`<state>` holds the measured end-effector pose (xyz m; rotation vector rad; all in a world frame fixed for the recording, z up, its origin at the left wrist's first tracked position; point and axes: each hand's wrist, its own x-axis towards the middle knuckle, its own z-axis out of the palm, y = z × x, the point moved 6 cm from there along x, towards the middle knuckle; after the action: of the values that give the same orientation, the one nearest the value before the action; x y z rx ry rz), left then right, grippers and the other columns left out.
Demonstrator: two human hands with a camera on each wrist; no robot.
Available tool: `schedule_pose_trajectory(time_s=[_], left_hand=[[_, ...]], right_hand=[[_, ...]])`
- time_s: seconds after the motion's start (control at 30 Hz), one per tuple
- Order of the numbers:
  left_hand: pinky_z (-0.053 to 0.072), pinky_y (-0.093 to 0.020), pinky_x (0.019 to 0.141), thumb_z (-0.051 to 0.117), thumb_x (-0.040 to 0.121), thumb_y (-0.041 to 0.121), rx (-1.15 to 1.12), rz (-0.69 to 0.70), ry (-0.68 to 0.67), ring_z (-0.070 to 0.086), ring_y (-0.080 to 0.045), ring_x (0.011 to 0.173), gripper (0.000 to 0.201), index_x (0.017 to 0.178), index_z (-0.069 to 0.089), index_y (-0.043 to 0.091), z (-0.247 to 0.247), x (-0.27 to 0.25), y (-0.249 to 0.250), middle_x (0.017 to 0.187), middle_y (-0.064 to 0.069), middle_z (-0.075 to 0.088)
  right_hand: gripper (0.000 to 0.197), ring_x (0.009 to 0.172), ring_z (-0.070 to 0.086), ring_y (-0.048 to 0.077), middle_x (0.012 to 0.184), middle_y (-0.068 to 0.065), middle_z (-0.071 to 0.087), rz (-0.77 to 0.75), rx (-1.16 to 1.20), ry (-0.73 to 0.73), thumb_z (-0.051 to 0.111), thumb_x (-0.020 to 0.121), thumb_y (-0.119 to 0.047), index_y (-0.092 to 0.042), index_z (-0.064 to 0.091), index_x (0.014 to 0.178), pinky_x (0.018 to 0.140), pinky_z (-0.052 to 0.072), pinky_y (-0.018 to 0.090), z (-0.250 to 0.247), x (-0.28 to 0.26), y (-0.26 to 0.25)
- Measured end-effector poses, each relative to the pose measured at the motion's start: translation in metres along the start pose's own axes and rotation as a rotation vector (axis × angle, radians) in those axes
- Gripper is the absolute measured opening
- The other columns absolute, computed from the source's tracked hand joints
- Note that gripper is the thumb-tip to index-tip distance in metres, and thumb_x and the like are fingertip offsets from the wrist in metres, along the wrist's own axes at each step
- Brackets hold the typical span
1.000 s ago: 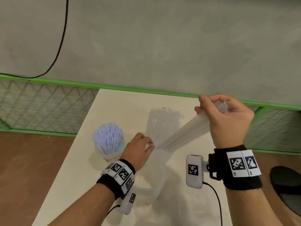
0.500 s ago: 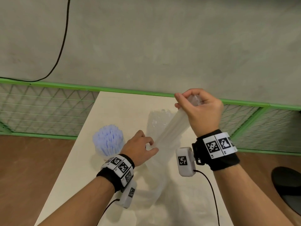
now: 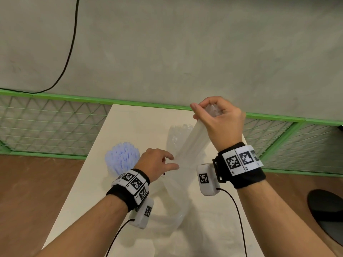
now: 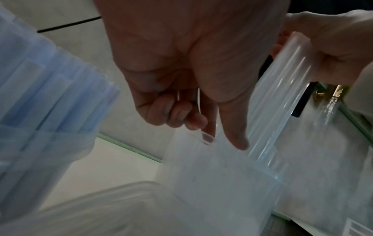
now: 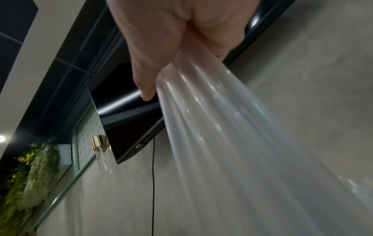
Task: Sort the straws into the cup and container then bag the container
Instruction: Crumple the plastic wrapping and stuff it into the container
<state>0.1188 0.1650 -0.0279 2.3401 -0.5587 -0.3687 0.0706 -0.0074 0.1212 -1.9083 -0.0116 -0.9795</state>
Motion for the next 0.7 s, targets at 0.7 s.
schedule_pose_trajectory(time_s=[0.7], left_hand=[[0.042, -0.028, 0.089, 0.059, 0.093, 0.014, 0.096, 0.180, 0.119, 0.063, -0.023, 0.099, 0.022, 0.113, 0.069, 0.014, -0.008, 0.020, 0.029, 0.116, -0.002, 0.068]], right_hand=[[0.011, 0.074, 0.058, -0.006, 0.077, -0.013, 0.065, -0.119, -0.148, -0.266, 0.078, 0.083, -0.018, -0.010, 0.070, 0.080, 0.072, 0.041, 0.007, 0.039, -0.050, 0.035]])
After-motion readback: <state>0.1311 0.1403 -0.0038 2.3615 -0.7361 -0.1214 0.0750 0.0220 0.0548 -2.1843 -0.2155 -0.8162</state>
